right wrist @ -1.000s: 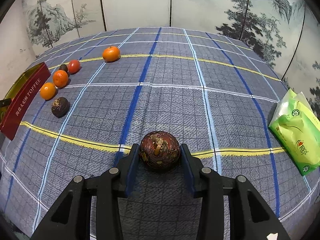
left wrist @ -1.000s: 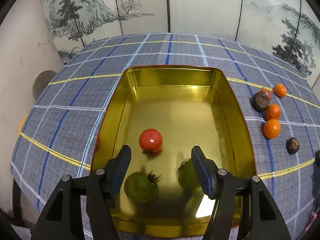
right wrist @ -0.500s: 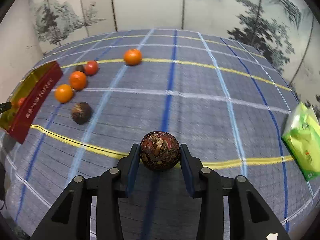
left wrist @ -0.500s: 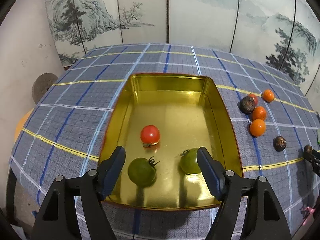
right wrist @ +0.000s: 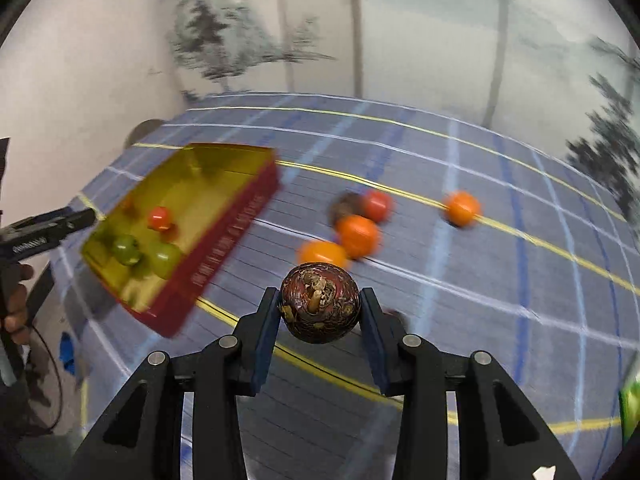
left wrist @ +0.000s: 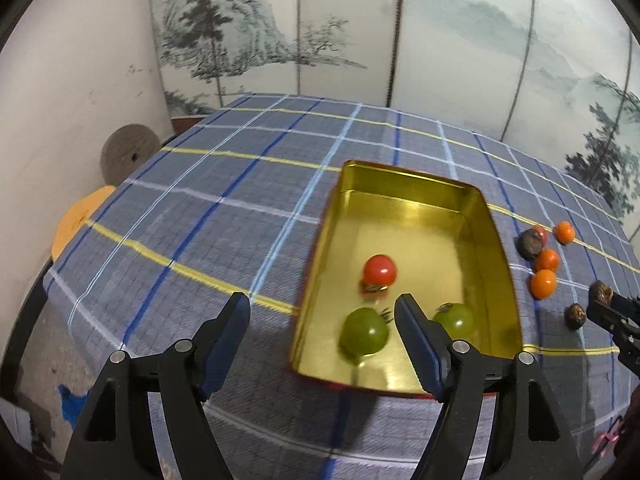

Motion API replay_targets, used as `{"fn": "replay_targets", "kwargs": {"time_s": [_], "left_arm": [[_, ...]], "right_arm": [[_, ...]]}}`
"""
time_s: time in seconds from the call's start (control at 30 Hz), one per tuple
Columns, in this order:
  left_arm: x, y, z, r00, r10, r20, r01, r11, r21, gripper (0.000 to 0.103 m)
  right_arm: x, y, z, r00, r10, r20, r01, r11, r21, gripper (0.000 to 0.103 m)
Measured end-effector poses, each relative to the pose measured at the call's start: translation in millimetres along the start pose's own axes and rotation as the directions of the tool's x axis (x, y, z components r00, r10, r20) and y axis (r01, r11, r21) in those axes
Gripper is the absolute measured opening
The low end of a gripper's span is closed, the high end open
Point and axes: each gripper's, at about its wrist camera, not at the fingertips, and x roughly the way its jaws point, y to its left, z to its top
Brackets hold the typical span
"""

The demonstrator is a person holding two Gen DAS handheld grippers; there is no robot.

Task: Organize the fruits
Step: 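Carry the patterned dark brown fruit over the tin and open the right gripper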

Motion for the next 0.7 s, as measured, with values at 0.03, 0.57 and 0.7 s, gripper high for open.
{"fn": "replay_targets", "kwargs": {"time_s": [0.03,0.57,0.7], "left_arm": [[0.5,4.0,-1.5,1.000,0.004,-0.005,-0.004,1.000,-0.009,0.075],[11.9,31.0,-10.0,0.997,0.057,-0.060,-0.060,0.997,-0.055,0.075],[14.9,36.1,-9.9,0.995,0.064,-0.071,-0.069,0.996,-0.062,0.075]], "right_arm": [[2.9,7.6,4.0,1.000,0.016,0.000,-0.016,1.000,-0.013,0.037],[76.9,104.4,66.5,0.993,0.098,-0.060,-0.107,0.978,-0.180,0.037],[97.3,113.8,69.7,0.992,0.083,-0.100,-0.102,0.975,-0.198,0.037]]}}
